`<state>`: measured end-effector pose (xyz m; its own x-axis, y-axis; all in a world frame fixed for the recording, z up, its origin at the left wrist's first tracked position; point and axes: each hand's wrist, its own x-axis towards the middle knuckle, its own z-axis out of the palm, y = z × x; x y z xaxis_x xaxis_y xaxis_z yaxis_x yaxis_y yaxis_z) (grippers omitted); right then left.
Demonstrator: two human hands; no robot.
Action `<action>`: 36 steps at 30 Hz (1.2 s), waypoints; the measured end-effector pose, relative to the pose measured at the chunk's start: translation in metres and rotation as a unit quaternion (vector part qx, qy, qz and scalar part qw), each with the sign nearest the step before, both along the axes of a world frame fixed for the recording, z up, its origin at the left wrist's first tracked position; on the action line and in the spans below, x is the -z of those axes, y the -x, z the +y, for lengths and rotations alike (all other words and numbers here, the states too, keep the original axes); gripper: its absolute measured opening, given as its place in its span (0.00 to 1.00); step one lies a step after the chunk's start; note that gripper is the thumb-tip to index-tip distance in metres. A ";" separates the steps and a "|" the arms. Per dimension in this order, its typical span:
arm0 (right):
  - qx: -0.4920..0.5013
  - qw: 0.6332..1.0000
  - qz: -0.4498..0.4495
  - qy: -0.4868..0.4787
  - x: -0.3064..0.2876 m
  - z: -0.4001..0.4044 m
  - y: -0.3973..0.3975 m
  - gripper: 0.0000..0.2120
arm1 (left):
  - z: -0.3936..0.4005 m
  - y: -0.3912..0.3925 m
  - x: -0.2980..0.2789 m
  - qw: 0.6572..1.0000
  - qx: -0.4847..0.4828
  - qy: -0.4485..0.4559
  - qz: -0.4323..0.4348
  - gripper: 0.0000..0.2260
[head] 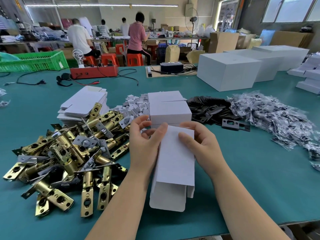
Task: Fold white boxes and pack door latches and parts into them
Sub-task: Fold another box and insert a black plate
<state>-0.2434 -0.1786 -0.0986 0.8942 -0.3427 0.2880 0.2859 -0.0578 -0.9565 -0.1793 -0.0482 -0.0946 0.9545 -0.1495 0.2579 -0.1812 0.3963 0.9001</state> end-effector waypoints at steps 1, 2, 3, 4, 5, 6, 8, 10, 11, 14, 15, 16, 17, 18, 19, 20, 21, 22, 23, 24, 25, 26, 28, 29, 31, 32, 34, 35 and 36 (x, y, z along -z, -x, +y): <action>0.008 1.000 -0.004 -0.024 -0.001 0.001 0.000 0.10 | 0.000 -0.001 0.001 1.000 0.014 0.002 0.026 0.14; 0.012 0.998 -0.002 -0.054 -0.001 0.001 0.000 0.09 | 0.001 -0.002 0.000 0.998 0.042 0.016 0.052 0.11; 0.015 0.996 0.004 -0.092 -0.002 -0.001 0.001 0.07 | 0.003 -0.003 -0.001 0.994 0.079 0.029 0.066 0.10; 0.014 0.991 0.020 -0.134 -0.005 -0.004 0.002 0.05 | 0.005 -0.005 -0.002 0.991 0.118 0.028 0.059 0.13; 0.011 0.985 0.045 -0.168 -0.007 -0.008 0.003 0.05 | 0.008 -0.006 -0.003 0.988 0.151 0.000 0.030 0.16; 0.005 0.981 0.074 -0.179 -0.010 -0.013 0.004 0.07 | 0.010 -0.007 -0.003 0.983 0.175 -0.044 -0.016 0.19; -0.022 0.987 0.110 -0.111 -0.016 -0.021 0.007 0.09 | 0.013 -0.004 -0.002 0.962 0.225 -0.119 -0.098 0.26; -0.068 0.991 0.111 -0.042 -0.019 -0.022 0.010 0.09 | 0.012 0.000 -0.001 0.944 0.273 -0.145 -0.118 0.29; -0.088 0.989 0.113 -0.032 -0.020 -0.021 0.011 0.10 | 0.011 0.001 0.000 0.939 0.285 -0.147 -0.125 0.28; -0.117 0.985 0.121 -0.050 -0.016 -0.020 0.012 0.11 | 0.009 0.005 -0.001 0.937 0.273 -0.143 -0.163 0.19; -0.099 0.986 0.123 -0.053 -0.011 -0.020 0.011 0.09 | 0.009 0.006 -0.001 0.940 0.268 -0.133 -0.162 0.17; -0.059 0.990 0.125 -0.037 -0.006 -0.020 0.009 0.08 | 0.009 0.006 -0.002 0.946 0.260 -0.122 -0.151 0.15; -0.009 0.992 0.126 0.002 -0.002 -0.021 0.009 0.09 | 0.009 0.006 -0.003 0.954 0.246 -0.112 -0.132 0.13; 0.023 0.990 0.131 0.053 0.002 -0.020 0.008 0.09 | 0.009 0.004 -0.003 0.962 0.233 -0.098 -0.104 0.10; 0.032 0.987 0.134 0.086 0.002 -0.018 0.007 0.08 | 0.008 0.002 -0.003 0.969 0.225 -0.078 -0.071 0.11; 0.025 0.988 0.120 0.094 0.001 -0.017 0.005 0.08 | 0.007 0.000 -0.002 0.974 0.214 -0.058 -0.037 0.13; -0.002 0.994 0.080 0.070 0.000 -0.016 0.005 0.09 | 0.006 -0.002 -0.002 0.980 0.196 -0.044 -0.009 0.15; -0.043 0.998 0.037 0.037 -0.001 -0.016 0.005 0.11 | 0.006 -0.003 -0.002 0.985 0.171 -0.033 0.010 0.14; -0.087 0.996 0.006 0.012 -0.002 -0.017 0.005 0.14 | 0.005 -0.004 -0.003 0.989 0.146 -0.026 0.019 0.11; -0.129 0.992 -0.012 0.004 -0.002 -0.019 0.004 0.18 | 0.005 -0.004 -0.002 0.992 0.120 -0.035 0.014 0.10; -0.158 0.987 -0.020 0.002 -0.001 -0.020 0.004 0.19 | 0.005 -0.003 -0.001 0.994 0.093 -0.060 -0.009 0.10; -0.157 0.987 -0.025 -0.003 0.001 -0.021 0.002 0.18 | 0.005 -0.002 0.000 0.992 0.068 -0.095 -0.044 0.10; -0.072 0.996 -0.016 -0.045 0.005 -0.018 -0.003 0.16 | 0.003 0.000 0.003 0.982 0.047 -0.153 -0.099 0.07; -0.019 0.997 -0.005 -0.079 0.006 -0.016 -0.005 0.18 | 0.002 0.002 0.004 0.980 0.057 -0.160 -0.108 0.07; 0.040 0.991 -0.002 -0.124 0.007 -0.015 -0.010 0.21 | 0.003 0.004 0.001 0.979 0.120 -0.139 -0.086 0.09; 0.051 0.988 -0.007 -0.147 0.007 -0.015 -0.011 0.20 | 0.005 0.003 -0.002 0.979 0.165 -0.105 -0.056 0.11; 0.066 0.976 -0.022 -0.207 0.005 -0.015 -0.012 0.16 | 0.010 0.000 -0.006 0.964 0.264 0.000 0.025 0.16; 0.069 0.970 -0.028 -0.233 0.004 -0.016 -0.012 0.16 | 0.012 -0.001 -0.008 0.952 0.299 0.040 0.050 0.19; 0.068 0.964 -0.035 -0.253 0.004 -0.017 -0.012 0.17 | 0.012 -0.002 -0.009 0.944 0.317 0.064 0.063 0.23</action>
